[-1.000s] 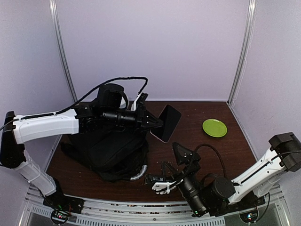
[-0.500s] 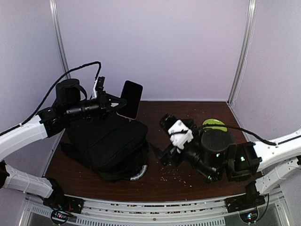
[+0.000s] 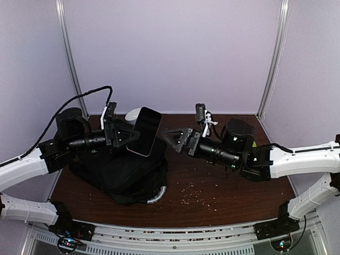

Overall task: Pack the student bag
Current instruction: Pick up the personal item from the center of the board.

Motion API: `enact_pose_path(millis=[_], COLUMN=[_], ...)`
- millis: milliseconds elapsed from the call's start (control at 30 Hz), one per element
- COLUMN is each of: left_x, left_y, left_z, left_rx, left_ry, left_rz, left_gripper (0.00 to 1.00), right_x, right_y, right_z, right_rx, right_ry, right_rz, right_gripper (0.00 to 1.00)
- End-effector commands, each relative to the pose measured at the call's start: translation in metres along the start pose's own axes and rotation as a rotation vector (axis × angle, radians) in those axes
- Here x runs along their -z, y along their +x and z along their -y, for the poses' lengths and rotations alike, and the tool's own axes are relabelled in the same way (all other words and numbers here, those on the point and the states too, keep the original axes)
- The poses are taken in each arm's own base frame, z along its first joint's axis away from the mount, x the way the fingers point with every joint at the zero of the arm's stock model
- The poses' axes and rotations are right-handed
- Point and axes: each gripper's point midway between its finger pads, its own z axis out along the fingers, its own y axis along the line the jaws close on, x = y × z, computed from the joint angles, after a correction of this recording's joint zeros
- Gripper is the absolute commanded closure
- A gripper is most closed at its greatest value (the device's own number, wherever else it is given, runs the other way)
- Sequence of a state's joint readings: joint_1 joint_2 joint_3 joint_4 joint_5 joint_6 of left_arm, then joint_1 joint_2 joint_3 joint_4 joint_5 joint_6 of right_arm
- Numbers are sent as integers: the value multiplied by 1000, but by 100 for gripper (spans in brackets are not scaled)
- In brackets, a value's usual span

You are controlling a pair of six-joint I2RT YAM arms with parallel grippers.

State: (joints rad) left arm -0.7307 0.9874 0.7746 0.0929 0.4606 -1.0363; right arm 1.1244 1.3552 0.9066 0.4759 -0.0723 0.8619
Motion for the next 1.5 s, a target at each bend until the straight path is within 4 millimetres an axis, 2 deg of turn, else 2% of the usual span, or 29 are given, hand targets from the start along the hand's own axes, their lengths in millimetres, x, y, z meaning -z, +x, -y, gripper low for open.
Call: enact_pose_path(millis=[0,267,533,733,800,933,1000,1100,1167,1267,1367,1467], left_x=[12,12,11,13,13,19,23,38,51,62,57,44], left_y=[-19,-11,-5,-4,-4,-5,-4,-7,-7,6,27,46], left_z=[57,65,61,62,61,57,42,16,-4,-25,-35,-50], left_rx=[-135,-146,-144,-158,-172,-212,-233,-305,-364,-451,-590,-711], left_ry=[190,235,236,236,223,166,55,-145,-281,-446,-609,-794], left_rz=[71,43,30,29,24,27,17,14,4,-57,-153,-280], left_gripper=[100,100,100,100,83,18,3,2,2,2,2,2], right_x=[-13,-31,-37,-32,-29,-20,-14,-6,3,25,55,88], right_y=[-5,1,-1,-5,-6,-7,-7,-4,-1,5,9,10], right_z=[-31,-36,-51,-62,-63,-61,-58,-38,-13,25,67,98], right_rx=[-220,-328,-382,-387,-378,-331,-308,-255,-179,-90,-47,-27], right_ry=[-189,-295,-408,-471,-473,-441,-413,-302,-158,39,208,329], right_rz=[-20,-41,-51,-48,-45,-40,-36,-33,-28,-32,-24,-10], right_gripper=[12,31,68,93,98,100,100,100,100,100,100,100])
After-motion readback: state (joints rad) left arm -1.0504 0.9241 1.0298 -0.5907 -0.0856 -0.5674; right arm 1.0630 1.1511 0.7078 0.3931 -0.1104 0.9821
